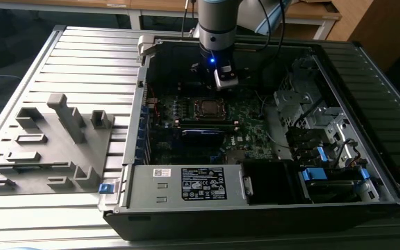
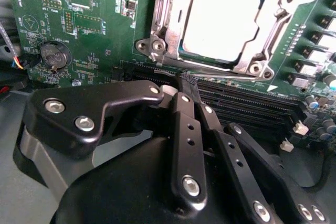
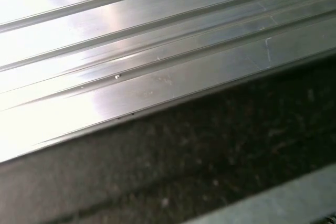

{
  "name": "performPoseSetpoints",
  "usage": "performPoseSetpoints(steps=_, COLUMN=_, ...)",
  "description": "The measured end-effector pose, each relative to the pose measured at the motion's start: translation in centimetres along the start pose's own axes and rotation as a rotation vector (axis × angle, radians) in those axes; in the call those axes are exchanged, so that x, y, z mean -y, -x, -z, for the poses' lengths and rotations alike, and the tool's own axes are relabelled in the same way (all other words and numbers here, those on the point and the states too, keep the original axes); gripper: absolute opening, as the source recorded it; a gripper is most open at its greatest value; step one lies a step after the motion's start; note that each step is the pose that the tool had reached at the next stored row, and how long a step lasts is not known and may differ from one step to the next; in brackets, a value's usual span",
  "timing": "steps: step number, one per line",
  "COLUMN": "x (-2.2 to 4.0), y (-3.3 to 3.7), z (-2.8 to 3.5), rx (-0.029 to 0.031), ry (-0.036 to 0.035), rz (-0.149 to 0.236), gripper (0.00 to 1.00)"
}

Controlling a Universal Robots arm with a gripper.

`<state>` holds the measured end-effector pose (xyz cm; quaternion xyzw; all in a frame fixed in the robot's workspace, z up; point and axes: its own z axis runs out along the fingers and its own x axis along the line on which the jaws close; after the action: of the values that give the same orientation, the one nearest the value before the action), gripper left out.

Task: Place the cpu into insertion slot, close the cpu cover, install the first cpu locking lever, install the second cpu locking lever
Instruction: 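Install the first cpu locking lever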

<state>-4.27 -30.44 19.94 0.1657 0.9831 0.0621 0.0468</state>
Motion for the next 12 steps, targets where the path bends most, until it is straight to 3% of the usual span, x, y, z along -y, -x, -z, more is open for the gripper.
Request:
performPoseSetpoints(steps=5, x=0.05, y=-0.07, z=-0.25, rx=0.0095, ry=0.0034, rz=0.001, gripper=0.11)
performPoseSetpoints(steps=12, x=0.07, y=-0.08, z=-0.34, rx=0.0132, ry=0.0047, rz=0.002, gripper=0.11)
